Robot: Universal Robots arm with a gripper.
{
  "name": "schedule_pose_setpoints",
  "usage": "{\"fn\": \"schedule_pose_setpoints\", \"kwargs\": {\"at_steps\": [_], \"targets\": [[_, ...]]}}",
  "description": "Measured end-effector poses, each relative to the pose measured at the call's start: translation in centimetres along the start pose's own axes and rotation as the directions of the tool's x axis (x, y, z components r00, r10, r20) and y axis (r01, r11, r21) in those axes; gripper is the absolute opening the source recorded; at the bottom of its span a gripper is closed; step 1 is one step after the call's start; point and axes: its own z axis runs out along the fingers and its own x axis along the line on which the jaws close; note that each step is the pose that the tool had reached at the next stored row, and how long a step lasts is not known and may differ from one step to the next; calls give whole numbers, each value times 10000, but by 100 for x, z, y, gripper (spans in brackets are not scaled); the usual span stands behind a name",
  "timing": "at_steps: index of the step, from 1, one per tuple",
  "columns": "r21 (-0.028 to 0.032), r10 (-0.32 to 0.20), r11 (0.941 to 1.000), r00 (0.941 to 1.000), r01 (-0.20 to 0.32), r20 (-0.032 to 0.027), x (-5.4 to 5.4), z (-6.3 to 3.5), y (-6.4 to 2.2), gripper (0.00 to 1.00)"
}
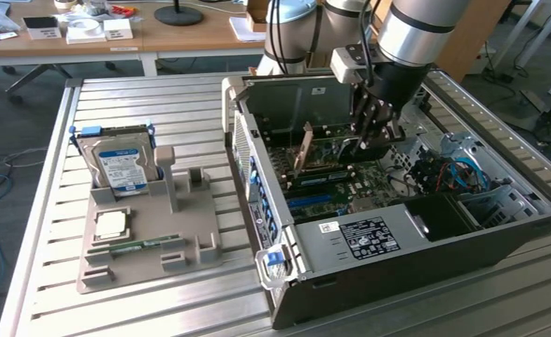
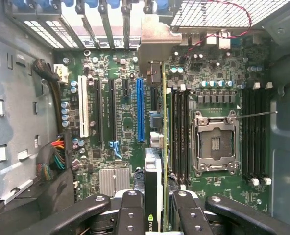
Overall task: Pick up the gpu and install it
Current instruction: 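Insert the gpu into the slot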
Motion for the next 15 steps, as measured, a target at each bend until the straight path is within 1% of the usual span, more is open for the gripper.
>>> {"fn": "schedule_pose_setpoints", "kwargs": {"at_steps": [11, 15], "targets": [[0, 1, 10000, 10000, -1, -2, -2, 7, 1, 27], [2, 1, 10000, 10000, -1, 0, 0, 15, 29, 27]]}}
